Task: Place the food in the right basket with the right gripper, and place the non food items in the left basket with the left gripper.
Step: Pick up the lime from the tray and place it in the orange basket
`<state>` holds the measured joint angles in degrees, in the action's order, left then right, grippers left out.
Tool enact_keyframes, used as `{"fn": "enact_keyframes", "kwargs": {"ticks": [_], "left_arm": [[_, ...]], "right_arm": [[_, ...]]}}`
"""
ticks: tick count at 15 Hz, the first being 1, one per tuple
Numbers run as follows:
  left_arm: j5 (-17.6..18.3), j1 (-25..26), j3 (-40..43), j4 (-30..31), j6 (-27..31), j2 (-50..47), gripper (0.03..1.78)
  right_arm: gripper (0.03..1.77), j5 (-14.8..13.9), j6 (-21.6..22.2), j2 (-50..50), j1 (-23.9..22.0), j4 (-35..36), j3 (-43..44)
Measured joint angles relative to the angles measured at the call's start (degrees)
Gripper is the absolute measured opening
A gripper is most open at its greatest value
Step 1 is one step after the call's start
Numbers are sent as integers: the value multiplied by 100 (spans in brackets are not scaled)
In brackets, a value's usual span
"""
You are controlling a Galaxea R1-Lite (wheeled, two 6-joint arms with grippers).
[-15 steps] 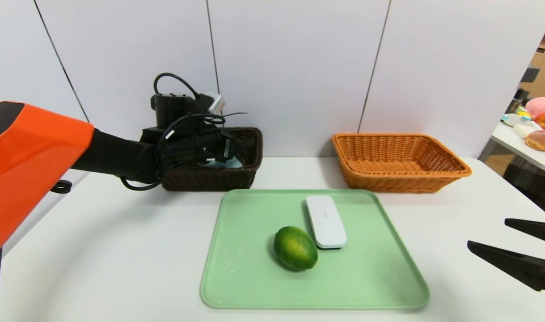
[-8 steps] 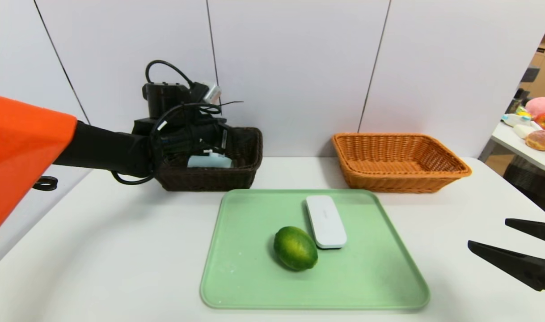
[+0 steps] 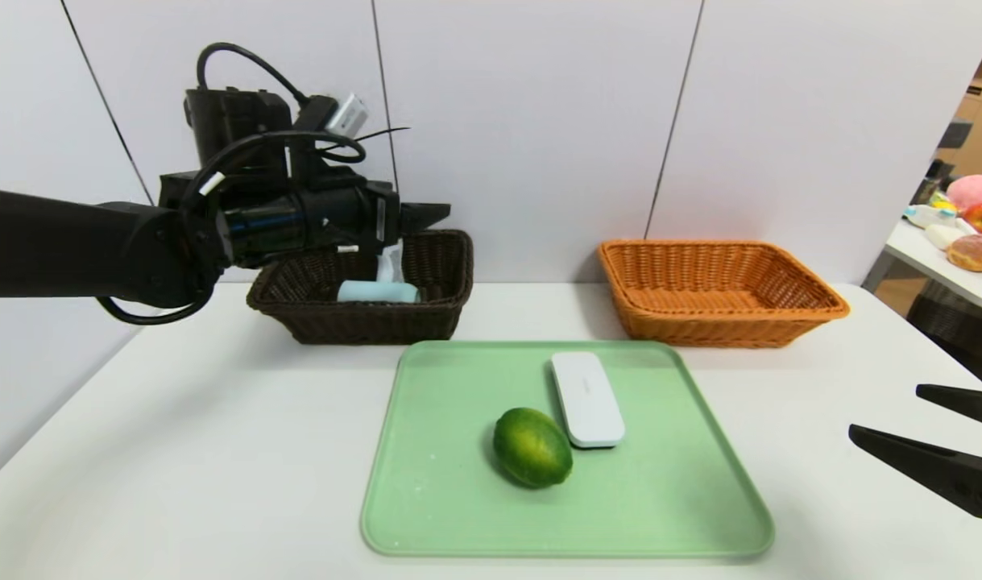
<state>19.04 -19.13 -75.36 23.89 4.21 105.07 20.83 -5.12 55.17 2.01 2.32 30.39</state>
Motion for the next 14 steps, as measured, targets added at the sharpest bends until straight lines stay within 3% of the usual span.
{"fn": "enact_keyframes", "kwargs": {"ticks": [7, 11, 14], "left_arm": [[5, -157, 1368, -1081, -49, -1309, 168], [33, -474, 2325, -1189, -40, -2046, 169], [33, -711, 2787, -1186, -38, -2442, 169]], "right_arm": [[170, 44, 179, 144, 77, -17, 246], [170, 168, 207, 541, 195, -17, 452], [170, 179, 207, 957, 575, -6, 781]]}}
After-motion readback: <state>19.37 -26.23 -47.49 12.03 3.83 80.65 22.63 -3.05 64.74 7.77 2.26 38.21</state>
